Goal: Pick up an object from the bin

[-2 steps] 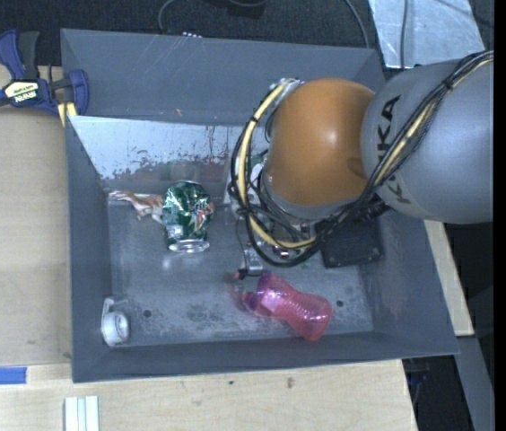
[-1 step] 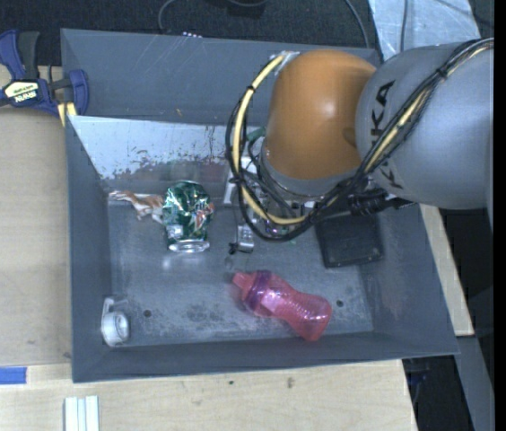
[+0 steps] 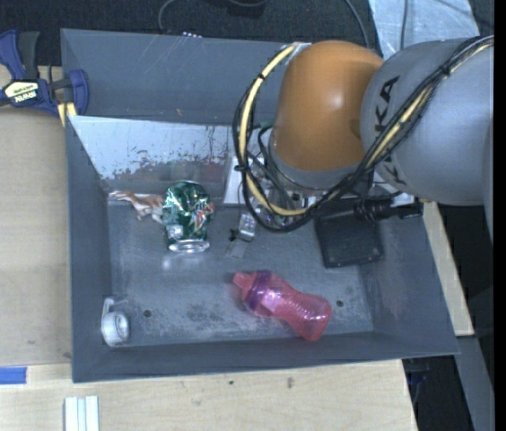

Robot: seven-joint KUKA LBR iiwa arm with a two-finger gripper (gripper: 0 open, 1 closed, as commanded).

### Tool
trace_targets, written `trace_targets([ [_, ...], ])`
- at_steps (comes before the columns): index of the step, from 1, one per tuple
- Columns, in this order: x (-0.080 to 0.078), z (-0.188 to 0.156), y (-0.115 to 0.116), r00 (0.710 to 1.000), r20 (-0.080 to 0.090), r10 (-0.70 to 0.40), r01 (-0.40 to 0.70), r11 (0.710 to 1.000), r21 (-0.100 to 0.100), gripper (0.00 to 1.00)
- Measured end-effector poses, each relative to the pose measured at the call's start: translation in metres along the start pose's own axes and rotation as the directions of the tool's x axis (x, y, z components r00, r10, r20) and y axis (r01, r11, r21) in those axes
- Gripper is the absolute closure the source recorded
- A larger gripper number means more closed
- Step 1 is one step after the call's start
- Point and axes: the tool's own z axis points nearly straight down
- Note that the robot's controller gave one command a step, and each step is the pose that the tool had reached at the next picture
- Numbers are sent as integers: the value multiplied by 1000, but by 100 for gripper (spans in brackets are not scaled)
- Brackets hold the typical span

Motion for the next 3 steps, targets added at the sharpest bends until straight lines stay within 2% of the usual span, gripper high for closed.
trace_targets([
  [1, -22, 19, 10, 992, -1, -123, 123, 992, 1, 0],
  [2, -43, 59, 42, 992, 7, -126, 126, 992, -3, 0],
  [3, -45, 94, 47, 995, 1, -96, 96, 995, -1, 0],
])
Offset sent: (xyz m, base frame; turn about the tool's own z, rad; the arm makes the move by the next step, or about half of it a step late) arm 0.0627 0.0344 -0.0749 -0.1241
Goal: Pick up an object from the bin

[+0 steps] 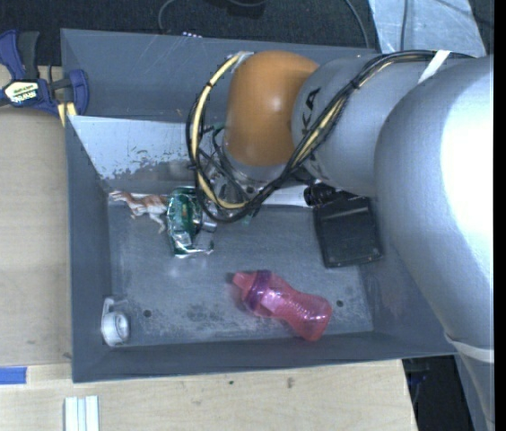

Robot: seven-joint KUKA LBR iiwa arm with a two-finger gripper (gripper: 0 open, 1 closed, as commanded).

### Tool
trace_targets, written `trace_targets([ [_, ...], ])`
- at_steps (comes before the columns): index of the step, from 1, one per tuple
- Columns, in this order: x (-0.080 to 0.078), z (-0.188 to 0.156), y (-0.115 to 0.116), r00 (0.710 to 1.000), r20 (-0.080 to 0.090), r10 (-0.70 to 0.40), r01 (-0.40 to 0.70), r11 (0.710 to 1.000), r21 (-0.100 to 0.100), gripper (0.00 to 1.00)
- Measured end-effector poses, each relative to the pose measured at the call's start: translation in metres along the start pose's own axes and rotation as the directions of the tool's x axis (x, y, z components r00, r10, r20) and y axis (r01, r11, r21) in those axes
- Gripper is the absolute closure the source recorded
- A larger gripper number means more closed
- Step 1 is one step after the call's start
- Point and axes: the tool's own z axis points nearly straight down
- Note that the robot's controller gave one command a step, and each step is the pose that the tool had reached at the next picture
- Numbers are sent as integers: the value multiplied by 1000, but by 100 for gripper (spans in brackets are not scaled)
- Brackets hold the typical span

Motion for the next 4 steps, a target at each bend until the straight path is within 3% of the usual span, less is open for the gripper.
trace_targets([
  [1, 2, 21, 3, 990, 5, 141, -141, 990, -4, 0],
  [2, 2, 32, 16, 961, 10, 275, -275, 961, -12, 0],
  [3, 4, 34, 19, 965, 10, 262, -262, 965, -13, 0],
  [4, 31, 35, 5, 987, 21, 160, -159, 987, -29, 100],
])
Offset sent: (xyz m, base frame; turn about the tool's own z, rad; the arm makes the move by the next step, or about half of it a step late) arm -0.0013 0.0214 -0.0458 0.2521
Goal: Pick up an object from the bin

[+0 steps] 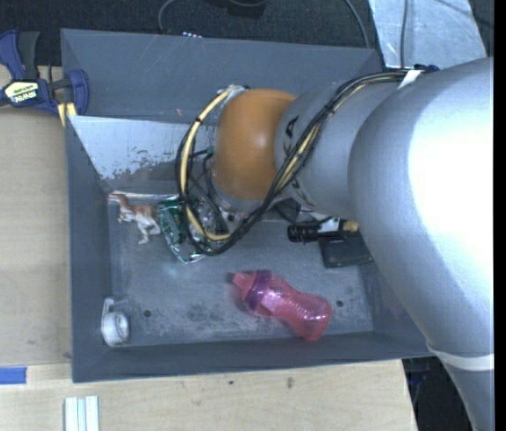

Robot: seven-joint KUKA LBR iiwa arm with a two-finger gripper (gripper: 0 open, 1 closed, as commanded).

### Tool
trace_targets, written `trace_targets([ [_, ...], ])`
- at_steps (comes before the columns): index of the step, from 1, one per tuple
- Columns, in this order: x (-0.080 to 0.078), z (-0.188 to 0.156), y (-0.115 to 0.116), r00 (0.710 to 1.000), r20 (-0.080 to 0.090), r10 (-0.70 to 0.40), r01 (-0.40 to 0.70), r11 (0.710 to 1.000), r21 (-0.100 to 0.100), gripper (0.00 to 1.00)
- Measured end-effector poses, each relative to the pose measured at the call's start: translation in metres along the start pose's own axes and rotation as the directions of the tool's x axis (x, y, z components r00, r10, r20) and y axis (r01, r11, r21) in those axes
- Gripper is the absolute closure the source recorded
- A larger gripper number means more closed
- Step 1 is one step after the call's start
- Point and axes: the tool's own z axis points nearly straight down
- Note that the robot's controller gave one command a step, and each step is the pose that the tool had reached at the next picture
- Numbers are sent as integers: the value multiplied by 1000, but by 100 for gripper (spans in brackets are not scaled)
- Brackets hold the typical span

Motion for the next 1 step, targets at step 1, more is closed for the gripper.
trace_targets([
  [1, 0, 0, 0, 1000, 0, 0, 0, 1000, 0, 100],
])
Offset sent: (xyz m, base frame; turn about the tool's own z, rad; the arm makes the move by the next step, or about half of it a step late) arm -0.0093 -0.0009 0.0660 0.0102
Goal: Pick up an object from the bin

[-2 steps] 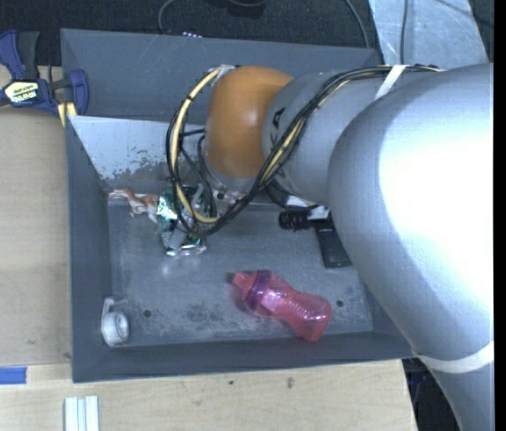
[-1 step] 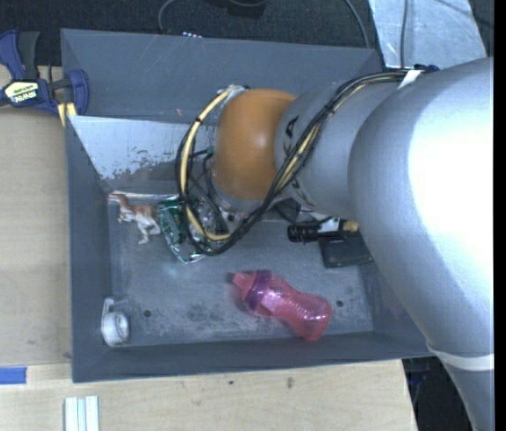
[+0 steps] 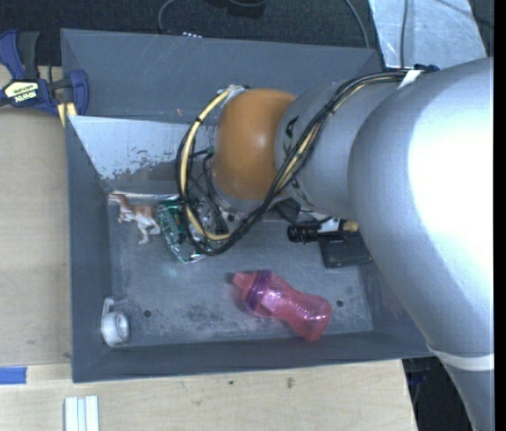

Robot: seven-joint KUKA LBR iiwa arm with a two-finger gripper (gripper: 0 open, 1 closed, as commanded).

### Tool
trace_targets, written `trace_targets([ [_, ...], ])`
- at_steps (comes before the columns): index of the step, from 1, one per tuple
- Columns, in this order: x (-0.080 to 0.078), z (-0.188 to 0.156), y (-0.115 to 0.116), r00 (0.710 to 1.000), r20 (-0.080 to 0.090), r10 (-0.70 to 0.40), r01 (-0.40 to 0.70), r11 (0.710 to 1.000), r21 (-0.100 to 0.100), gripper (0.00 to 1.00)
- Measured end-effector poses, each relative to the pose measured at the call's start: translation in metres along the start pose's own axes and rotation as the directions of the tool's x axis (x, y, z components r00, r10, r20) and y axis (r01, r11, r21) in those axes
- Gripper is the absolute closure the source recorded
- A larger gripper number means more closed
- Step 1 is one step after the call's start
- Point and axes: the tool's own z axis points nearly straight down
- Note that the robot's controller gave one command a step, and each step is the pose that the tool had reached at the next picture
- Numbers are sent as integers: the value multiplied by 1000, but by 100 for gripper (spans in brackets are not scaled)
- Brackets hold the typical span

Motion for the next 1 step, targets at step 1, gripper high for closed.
trace_targets([
  [1, 6, -31, -5, 1000, -5, 5, -5, 1000, 7, 100],
])
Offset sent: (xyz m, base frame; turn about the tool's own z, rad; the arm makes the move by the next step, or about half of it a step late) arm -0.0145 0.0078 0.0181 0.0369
